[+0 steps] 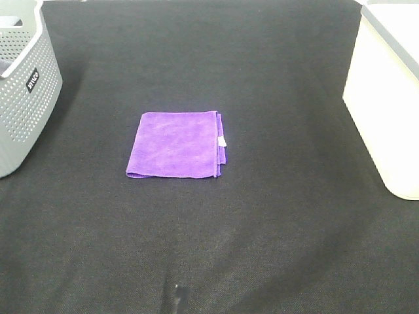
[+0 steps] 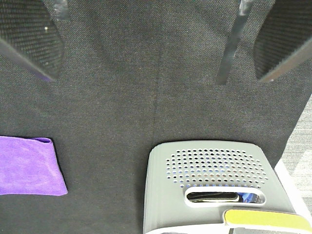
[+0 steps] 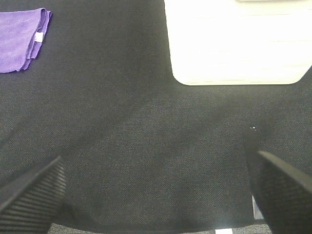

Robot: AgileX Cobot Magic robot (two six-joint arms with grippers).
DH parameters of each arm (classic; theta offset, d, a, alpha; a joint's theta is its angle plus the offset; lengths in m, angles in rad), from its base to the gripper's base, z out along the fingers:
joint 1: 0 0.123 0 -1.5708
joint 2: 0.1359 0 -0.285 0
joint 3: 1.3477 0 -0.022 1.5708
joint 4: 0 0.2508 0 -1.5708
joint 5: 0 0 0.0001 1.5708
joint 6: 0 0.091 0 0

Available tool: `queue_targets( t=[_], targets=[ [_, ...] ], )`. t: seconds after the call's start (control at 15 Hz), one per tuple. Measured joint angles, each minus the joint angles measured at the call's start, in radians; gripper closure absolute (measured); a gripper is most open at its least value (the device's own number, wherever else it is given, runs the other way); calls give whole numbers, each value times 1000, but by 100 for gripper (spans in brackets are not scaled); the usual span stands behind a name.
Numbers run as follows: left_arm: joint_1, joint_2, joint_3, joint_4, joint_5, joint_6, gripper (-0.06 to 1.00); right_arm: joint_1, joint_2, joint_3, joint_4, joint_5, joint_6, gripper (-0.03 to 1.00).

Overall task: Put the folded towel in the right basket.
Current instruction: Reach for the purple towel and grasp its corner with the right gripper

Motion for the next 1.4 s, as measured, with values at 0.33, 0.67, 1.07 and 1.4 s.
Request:
queue_targets(
  t=[0.33, 0.67, 1.07, 1.4],
  targets=[
    [0, 0, 0, 0, 0, 0, -4, 0, 0, 0, 0, 0, 0, -1],
    [0, 0, 0, 0, 0, 0, -4, 0, 0, 0, 0, 0, 0, -1],
    [0, 0, 0, 0, 0, 0, -4, 0, 0, 0, 0, 0, 0, -1],
    [0, 0, 0, 0, 0, 0, -4, 0, 0, 0, 0, 0, 0, -1]
  ],
)
